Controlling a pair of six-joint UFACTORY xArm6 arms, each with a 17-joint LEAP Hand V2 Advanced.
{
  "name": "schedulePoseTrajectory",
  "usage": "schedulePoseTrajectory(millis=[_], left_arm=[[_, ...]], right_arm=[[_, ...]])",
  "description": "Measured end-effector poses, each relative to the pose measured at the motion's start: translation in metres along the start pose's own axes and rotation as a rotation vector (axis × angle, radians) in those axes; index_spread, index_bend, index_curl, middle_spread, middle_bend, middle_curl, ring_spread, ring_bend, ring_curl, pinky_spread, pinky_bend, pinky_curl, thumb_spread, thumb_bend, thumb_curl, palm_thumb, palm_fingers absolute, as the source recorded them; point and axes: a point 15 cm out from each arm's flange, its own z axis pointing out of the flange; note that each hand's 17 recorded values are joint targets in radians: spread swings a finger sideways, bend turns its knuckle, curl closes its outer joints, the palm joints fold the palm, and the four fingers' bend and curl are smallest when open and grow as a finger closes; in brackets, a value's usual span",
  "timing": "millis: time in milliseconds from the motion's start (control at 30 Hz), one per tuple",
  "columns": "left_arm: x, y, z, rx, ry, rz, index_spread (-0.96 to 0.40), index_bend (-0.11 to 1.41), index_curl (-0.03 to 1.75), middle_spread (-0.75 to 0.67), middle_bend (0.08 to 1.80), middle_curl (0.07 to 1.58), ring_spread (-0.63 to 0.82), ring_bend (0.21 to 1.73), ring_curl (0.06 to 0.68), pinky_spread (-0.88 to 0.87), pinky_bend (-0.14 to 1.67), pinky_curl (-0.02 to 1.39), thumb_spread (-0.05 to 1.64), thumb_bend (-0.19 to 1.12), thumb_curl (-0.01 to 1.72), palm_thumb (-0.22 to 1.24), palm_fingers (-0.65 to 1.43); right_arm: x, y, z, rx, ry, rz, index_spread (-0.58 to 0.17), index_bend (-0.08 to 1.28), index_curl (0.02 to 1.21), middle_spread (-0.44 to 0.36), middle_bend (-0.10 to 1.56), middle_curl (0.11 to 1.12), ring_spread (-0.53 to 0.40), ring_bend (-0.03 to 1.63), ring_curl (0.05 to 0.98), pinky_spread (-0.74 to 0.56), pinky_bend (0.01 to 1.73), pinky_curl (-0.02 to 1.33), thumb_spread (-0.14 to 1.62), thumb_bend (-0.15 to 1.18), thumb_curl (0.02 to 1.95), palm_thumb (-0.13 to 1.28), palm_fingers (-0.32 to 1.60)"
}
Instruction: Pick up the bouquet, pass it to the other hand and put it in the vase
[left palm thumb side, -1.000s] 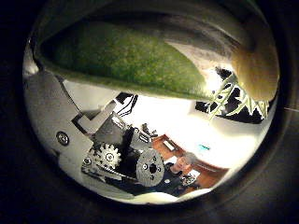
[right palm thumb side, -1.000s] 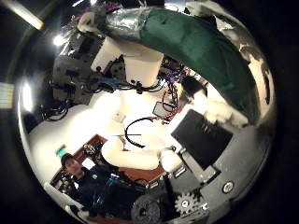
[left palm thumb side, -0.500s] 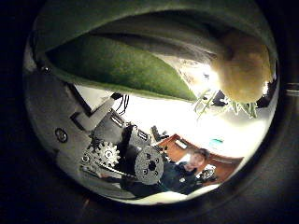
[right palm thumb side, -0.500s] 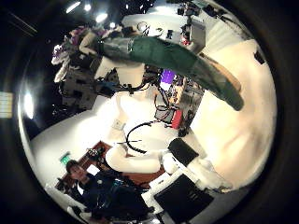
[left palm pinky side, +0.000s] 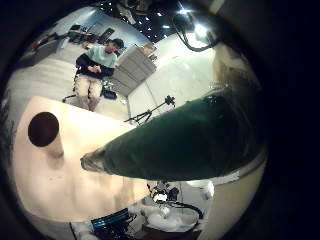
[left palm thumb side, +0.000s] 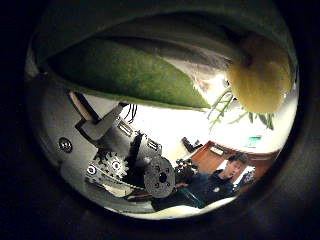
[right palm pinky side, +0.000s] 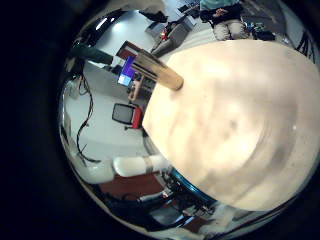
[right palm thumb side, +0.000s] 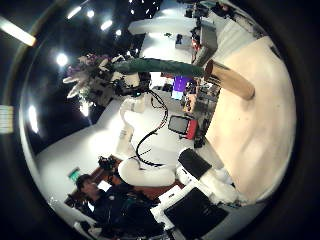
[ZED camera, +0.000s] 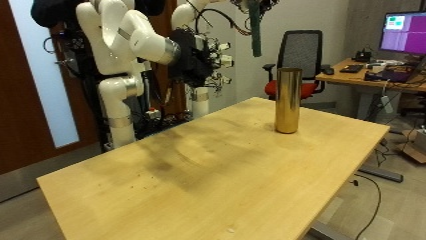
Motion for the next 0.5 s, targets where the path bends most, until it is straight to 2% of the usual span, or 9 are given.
schedulePoseTrajectory(millis=[167, 333, 500], left_arm=[[-0.013, -0.016, -0.025, 0.072, -0.033, 0.024, -0.80, 0.23, 1.48, -0.52, 1.11, 1.01, -0.43, 1.41, 0.574, -0.65, 1.03, 0.63, 0.09, -0.02, 0.87, 1.14, 1.02], [-0.032, -0.030, -0.037, 0.135, -0.072, 0.039, -0.76, 0.19, 1.55, -0.53, 1.09, 1.01, -0.43, 1.40, 0.574, -0.66, 1.00, 0.63, 0.09, -0.02, 0.88, 1.14, 1.04], [-0.053, -0.038, -0.038, 0.153, -0.093, 0.033, -0.73, 0.18, 1.59, -0.53, 1.08, 1.01, -0.43, 1.39, 0.578, -0.66, 0.99, 0.64, 0.08, -0.02, 0.89, 1.14, 1.04]], right_arm=[[0.000, -0.001, -0.002, 0.003, 0.002, -0.001, -0.313, 0.15, 0.21, 0.195, 0.18, 0.28, 0.217, 0.46, 0.243, 0.42, 0.58, 0.34, 0.95, -0.03, 0.41, 0.66, -0.03], [0.001, 0.000, -0.001, 0.002, 0.001, 0.006, -0.311, 0.16, 0.22, 0.191, 0.18, 0.28, 0.217, 0.45, 0.245, 0.42, 0.58, 0.33, 0.95, -0.03, 0.41, 0.67, -0.02], [0.003, -0.002, -0.002, 0.002, 0.001, 0.008, -0.311, 0.16, 0.23, 0.190, 0.18, 0.28, 0.208, 0.45, 0.246, 0.42, 0.58, 0.32, 0.95, -0.03, 0.41, 0.67, -0.01]])
